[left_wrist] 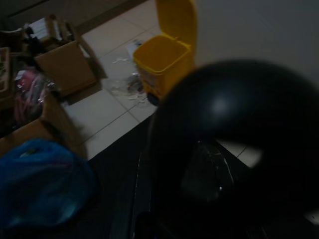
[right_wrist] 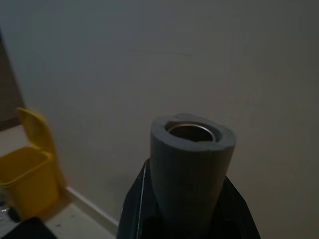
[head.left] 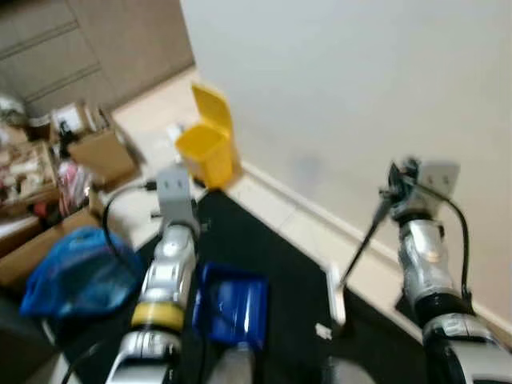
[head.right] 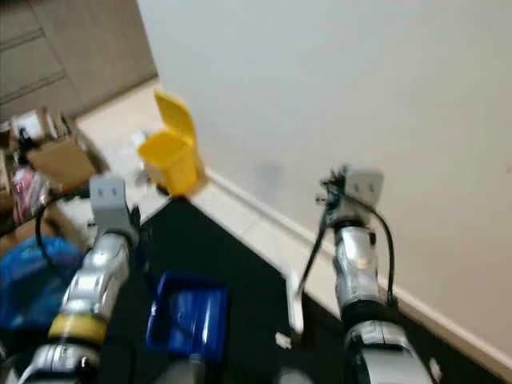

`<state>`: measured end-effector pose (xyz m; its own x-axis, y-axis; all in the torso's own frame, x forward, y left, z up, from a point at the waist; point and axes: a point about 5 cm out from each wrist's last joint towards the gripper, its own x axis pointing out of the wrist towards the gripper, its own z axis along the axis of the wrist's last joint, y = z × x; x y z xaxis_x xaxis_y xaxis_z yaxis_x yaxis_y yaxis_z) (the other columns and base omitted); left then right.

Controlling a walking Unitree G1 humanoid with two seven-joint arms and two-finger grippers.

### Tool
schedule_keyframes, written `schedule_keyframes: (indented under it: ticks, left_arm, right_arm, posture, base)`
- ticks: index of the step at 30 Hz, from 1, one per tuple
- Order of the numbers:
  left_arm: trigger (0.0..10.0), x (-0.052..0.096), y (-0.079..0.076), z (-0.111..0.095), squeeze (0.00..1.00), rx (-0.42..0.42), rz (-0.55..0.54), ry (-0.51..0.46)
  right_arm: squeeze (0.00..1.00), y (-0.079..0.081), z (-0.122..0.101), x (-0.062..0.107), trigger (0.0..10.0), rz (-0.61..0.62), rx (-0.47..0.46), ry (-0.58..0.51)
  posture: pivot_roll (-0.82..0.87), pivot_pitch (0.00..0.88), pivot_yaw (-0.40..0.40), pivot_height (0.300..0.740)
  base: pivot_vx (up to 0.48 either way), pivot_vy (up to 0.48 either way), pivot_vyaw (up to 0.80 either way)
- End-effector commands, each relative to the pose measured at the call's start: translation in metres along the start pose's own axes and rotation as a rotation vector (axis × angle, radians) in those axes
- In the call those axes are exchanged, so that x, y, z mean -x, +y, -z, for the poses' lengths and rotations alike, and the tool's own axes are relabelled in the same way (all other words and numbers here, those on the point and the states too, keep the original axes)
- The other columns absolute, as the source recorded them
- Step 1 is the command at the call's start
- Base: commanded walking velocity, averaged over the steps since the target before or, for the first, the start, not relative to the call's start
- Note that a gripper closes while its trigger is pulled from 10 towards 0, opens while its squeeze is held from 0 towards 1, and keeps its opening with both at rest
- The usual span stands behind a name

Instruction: Sweep floor

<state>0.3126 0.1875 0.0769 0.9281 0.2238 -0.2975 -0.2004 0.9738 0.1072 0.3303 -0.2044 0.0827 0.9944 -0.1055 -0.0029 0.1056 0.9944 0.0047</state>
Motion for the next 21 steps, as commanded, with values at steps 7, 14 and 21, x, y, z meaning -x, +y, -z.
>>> schedule_keyframes:
  ticks: [7, 14, 21]
  left_arm:
    - [10.0, -0.0014, -0.0002, -0.0083, 0.00, -0.002, -0.004, -0.028]
    - [10.0, -0.0010, -0.0001, -0.0074, 0.00, -0.003, -0.004, -0.025]
    - [10.0, -0.0015, 0.0027, -0.0033, 0.00, 0.019, -0.020, -0.005]
  right_arm:
    - [0.00, -0.0001, -0.0063, -0.0026, 10.0, 0.000, 0.001, -0.029]
    - [0.00, 0.0003, -0.0063, -0.0027, 10.0, -0.001, 0.002, -0.028]
    - [0.00, 0.0022, -0.0052, -0.0024, 10.0, -0.007, 0.001, -0.024]
  posture:
    - [-0.04, 0.027, 0.018, 0.740]
    - [-0.04, 0.027, 0.017, 0.740]
    - [-0.04, 0.031, 0.017, 0.740]
  base:
    - [0.000, 0.000, 0.00]
    - [0.000, 0.000, 0.00]
    - [0.000, 0.000, 0.00]
